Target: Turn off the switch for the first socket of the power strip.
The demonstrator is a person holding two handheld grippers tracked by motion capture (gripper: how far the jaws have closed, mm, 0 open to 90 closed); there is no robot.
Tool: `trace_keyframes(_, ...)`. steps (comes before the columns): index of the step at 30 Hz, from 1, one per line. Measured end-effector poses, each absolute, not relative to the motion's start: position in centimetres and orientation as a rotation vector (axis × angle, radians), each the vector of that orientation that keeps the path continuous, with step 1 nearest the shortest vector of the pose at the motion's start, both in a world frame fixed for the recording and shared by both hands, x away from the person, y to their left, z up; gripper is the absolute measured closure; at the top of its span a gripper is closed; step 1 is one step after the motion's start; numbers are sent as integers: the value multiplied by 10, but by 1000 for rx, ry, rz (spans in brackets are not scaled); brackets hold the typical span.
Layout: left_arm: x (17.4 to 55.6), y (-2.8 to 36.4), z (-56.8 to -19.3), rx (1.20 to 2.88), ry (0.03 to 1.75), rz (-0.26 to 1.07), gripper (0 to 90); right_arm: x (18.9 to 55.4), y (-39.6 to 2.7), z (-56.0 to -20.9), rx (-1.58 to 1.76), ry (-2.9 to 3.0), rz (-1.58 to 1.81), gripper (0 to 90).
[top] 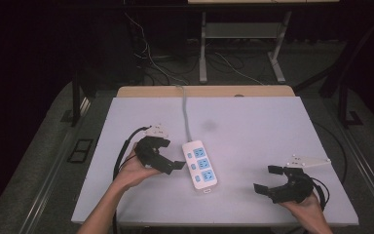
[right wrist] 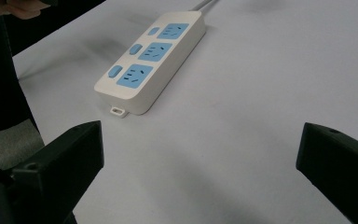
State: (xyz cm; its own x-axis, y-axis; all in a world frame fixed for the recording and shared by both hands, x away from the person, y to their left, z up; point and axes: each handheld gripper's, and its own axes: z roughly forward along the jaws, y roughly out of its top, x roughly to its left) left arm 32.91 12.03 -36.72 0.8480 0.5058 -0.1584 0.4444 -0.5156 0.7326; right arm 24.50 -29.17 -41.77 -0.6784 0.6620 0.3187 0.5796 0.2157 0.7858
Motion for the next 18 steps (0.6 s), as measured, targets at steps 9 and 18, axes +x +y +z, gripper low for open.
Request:
trace_keyframes(9, 345, 113, -369, 2231, 691, 87, 15, 245, -291, -418, 1217, 2386, 1472, 5)
trace_keyframes(18, 359, 106, -374, 2258, 691, 76, 28, 246, -291, -418, 1212, 2388, 1470, 5)
